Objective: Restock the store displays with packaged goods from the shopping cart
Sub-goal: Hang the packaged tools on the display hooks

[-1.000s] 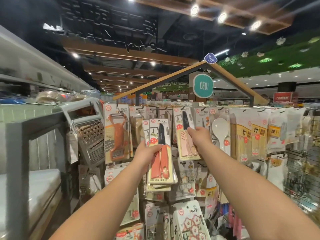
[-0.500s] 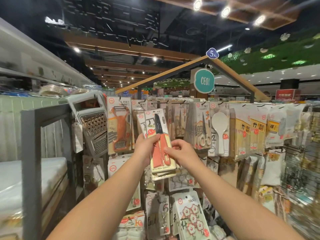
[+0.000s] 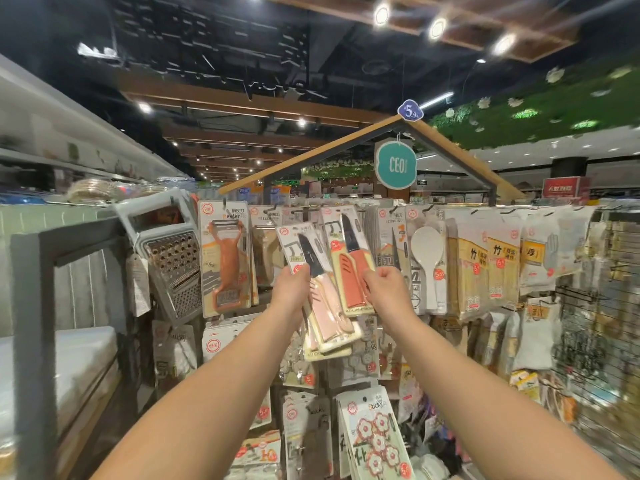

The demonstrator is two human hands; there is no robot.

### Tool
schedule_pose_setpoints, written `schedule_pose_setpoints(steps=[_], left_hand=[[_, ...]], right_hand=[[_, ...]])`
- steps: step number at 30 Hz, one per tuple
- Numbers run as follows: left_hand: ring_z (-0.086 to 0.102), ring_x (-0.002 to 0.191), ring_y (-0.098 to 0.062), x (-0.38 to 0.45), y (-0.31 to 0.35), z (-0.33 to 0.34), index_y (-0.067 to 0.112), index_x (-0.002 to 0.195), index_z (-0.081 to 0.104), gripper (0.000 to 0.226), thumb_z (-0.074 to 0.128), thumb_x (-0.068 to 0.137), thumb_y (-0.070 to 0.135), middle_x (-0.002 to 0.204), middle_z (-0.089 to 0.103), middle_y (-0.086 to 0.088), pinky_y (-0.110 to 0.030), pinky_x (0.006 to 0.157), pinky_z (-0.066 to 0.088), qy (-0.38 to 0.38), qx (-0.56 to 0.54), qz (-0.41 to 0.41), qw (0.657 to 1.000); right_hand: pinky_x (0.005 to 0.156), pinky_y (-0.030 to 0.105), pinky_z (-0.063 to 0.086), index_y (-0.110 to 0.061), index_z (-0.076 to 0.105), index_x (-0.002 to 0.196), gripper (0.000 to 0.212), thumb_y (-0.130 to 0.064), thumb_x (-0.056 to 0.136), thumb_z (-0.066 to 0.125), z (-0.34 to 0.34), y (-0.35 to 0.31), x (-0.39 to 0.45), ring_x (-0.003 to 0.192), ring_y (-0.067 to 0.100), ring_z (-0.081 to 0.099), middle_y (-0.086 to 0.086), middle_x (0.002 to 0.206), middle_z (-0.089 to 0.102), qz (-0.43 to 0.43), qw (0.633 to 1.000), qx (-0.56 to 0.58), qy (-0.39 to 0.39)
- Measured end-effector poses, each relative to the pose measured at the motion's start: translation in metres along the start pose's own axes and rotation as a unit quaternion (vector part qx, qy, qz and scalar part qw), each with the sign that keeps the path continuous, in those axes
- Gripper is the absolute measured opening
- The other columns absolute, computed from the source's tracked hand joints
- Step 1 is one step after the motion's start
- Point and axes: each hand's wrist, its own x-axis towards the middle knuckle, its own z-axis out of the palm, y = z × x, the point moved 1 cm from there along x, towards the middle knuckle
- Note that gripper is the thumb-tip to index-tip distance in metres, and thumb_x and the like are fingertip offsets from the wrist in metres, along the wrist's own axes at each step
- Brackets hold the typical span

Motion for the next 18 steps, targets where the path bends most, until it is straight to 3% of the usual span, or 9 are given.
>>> schedule_pose_setpoints(steps=[6, 10, 14, 16, 18], left_hand=[[0.069, 0.097, -0.031, 0.003, 0.007, 0.0, 0.015, 0.115, 0.058, 0.018, 0.051, 0.101, 0.023, 0.105, 0.071, -0.01, -0.051, 0.093, 0.054, 0.012, 0.002, 0.008, 1.0], [0.07, 0.093, -0.031, 0.005, 0.009, -0.001, 0.014, 0.116, 0.058, 0.017, 0.05, 0.101, 0.02, 0.105, 0.072, -0.012, -0.048, 0.089, 0.056, 0.009, -0.007, 0.007, 1.0], [0.071, 0.092, -0.028, 0.009, 0.007, 0.0, 0.014, 0.121, 0.057, 0.022, 0.054, 0.1, 0.021, 0.106, 0.073, -0.011, -0.046, 0.086, 0.057, 0.006, 0.007, 0.008, 1.0], [0.071, 0.094, -0.028, 0.01, 0.006, 0.0, 0.014, 0.123, 0.057, 0.024, 0.056, 0.099, 0.021, 0.107, 0.073, -0.01, -0.048, 0.089, 0.057, 0.004, 0.008, 0.008, 1.0], [0.071, 0.093, -0.028, 0.011, 0.005, 0.0, 0.014, 0.12, 0.057, 0.021, 0.056, 0.1, 0.019, 0.106, 0.073, -0.011, -0.045, 0.084, 0.058, 0.005, -0.001, 0.007, 1.0]], right_hand=[[0.06, 0.033, 0.038, -0.017, 0.047, 0.078, 0.022, -0.028, 0.094, 0.056, -0.019, 0.005, 0.024, 0.063, 0.02, 0.05, 0.008, 0.073, 0.056, 0.001, 0.998, 0.003, 0.059], [0.06, 0.033, 0.033, -0.013, 0.047, 0.078, 0.022, -0.023, 0.095, 0.056, -0.024, 0.002, 0.028, 0.067, 0.022, 0.046, 0.012, 0.075, 0.052, -0.006, 0.999, 0.001, 0.048], [0.064, 0.034, 0.042, -0.012, 0.053, 0.087, 0.022, -0.032, 0.091, 0.058, -0.022, -0.001, 0.031, 0.07, 0.02, 0.054, 0.009, 0.081, 0.059, -0.001, 0.999, -0.029, 0.029], [0.075, 0.042, 0.053, -0.008, 0.057, 0.095, 0.033, -0.039, 0.086, 0.059, -0.02, 0.001, 0.035, 0.076, 0.027, 0.065, 0.013, 0.088, 0.069, 0.008, 0.999, -0.044, 0.023], [0.08, 0.048, 0.054, -0.009, 0.058, 0.096, 0.032, -0.039, 0.085, 0.059, -0.019, 0.0, 0.034, 0.079, 0.028, 0.067, 0.017, 0.092, 0.069, 0.008, 0.998, -0.05, 0.028]])
